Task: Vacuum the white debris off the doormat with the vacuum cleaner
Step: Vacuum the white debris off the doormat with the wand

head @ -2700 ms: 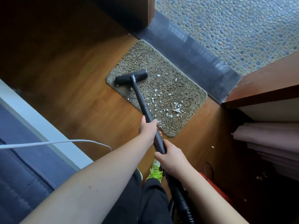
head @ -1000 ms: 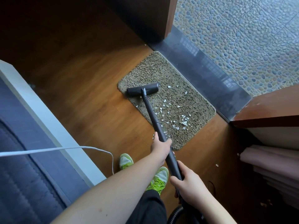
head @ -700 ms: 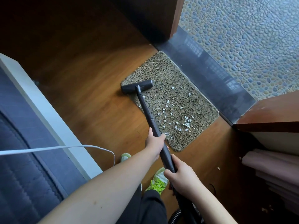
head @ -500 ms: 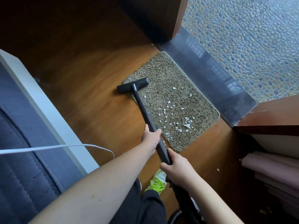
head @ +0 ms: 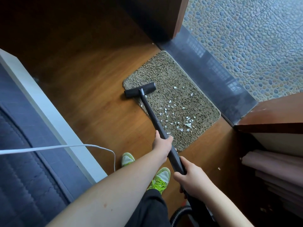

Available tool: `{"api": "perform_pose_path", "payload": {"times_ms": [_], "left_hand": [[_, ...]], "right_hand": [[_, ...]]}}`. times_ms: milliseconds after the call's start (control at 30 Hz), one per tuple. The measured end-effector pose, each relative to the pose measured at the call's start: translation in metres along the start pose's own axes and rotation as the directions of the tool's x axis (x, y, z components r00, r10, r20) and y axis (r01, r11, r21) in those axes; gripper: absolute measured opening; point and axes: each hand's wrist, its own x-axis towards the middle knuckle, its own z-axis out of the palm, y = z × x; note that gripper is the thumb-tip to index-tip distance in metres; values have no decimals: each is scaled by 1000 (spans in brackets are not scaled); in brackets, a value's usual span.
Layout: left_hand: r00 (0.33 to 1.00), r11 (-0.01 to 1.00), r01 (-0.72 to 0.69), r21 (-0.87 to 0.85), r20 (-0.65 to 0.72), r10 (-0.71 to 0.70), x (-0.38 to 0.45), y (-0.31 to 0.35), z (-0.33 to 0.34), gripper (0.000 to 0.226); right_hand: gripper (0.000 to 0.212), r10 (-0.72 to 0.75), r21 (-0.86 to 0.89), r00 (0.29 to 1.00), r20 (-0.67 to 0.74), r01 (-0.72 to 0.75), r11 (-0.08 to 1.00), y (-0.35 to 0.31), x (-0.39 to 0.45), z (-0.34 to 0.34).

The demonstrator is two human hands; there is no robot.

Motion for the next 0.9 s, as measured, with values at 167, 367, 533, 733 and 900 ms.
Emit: {"api": "perform_pose_path", "payload": {"times_ms": [167, 367, 533, 733, 900], "left_hand": [[999, 1000, 19, -3, 29, -19, -33, -7, 4, 82], [998, 999, 40, 13, 45, -41, -44, -26, 12, 79], [996, 999, 38, 19, 79, -39, -54, -36, 21, 80], [994, 998, 50, 46, 96, -54, -59, -46, 29, 81], [995, 998, 21, 58, 92, -26, -52, -47, 22, 81]], "right_hand": [[19, 9, -2, 1000, -1, -9, 1000, 16, -19, 5], [26, 3, -14, 1000, -13, -3, 1000, 32, -38, 10], [21, 19, 20, 999, -43, -18, 1000, 48, -49, 14], [29, 27, 35, 998, -54, -25, 999, 60, -57, 19], [25, -1, 41, 998, -70, 4, 999, 56, -52, 27]]}}
